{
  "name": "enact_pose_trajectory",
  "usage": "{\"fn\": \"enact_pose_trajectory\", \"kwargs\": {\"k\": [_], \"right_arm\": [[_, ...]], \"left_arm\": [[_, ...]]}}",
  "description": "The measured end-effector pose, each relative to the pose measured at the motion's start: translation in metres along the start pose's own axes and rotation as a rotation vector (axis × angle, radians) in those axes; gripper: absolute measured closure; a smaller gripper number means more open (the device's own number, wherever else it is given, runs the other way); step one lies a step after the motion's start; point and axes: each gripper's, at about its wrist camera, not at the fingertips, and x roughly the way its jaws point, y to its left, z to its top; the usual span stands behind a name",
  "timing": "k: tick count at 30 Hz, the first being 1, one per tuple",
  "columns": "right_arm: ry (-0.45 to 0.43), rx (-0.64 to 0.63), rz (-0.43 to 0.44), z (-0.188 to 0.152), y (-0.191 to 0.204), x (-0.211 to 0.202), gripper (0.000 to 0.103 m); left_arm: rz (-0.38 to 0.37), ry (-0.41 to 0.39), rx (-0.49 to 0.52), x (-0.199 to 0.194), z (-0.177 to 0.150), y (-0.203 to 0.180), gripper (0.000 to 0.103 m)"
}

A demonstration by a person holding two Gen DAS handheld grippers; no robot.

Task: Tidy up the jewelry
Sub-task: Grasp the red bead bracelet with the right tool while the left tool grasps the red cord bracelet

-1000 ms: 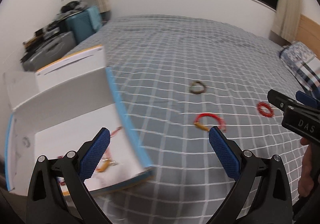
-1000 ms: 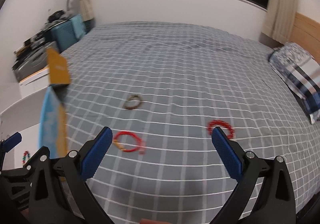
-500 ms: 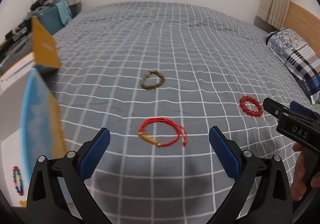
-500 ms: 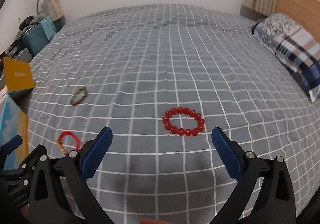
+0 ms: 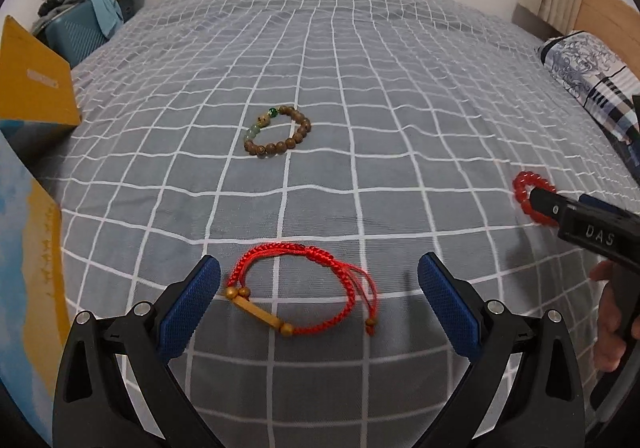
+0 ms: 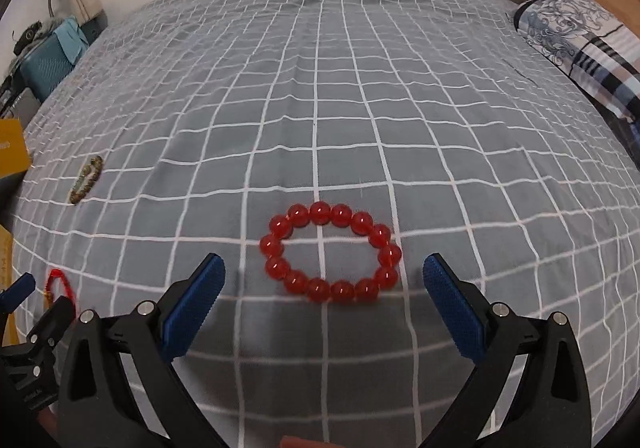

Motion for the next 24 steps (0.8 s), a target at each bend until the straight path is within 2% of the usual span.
{"fn": "enact_pose_trajectory", "kwargs": {"k": [4,10,15,17,18,20,22,23,24], "right_arm": [[0.029,0.013,0.022,0.001,-0.002,0.011,0.008],[0.049,0.0,0.0,0.003,-0.001,0.022,0.008],[0.057,0.003,-0.01,0.003,-0.001,0.024,0.023],[0.058,0.005,-0.003,0.004,-0.002,0.024,0.036],[0.058,0.004,-0.003,0.004,-0.002,0.023,0.04],[0.057,0.003,0.001,0.004,-0.002,0.022,0.056],[0.057,-0.003,-0.002,0.003,-0.002,0.02,0.065],[0.057,-0.005,-0.002,0.002,-0.002,0.019,0.069],[0.057,-0.008,-0.001,0.002,-0.001,0.019,0.072]], "left_arm": [[0.006,0.011,-0.005,0.008,0.0,0.003,0.006],[-0.016,0.046,-0.006,0.025,-0.003,0.008,0.006],[-0.027,0.044,-0.01,0.026,-0.003,0.01,0.008],[-0.016,0.05,-0.004,0.026,-0.004,0.009,0.013],[-0.008,0.05,0.001,0.025,-0.004,0.008,0.018],[-0.008,0.046,0.007,0.023,-0.004,0.007,0.029],[-0.011,0.042,0.015,0.019,-0.005,0.005,0.043],[-0.01,0.042,0.017,0.018,-0.005,0.004,0.047],[-0.007,0.041,0.018,0.016,-0.005,0.004,0.06]]}}
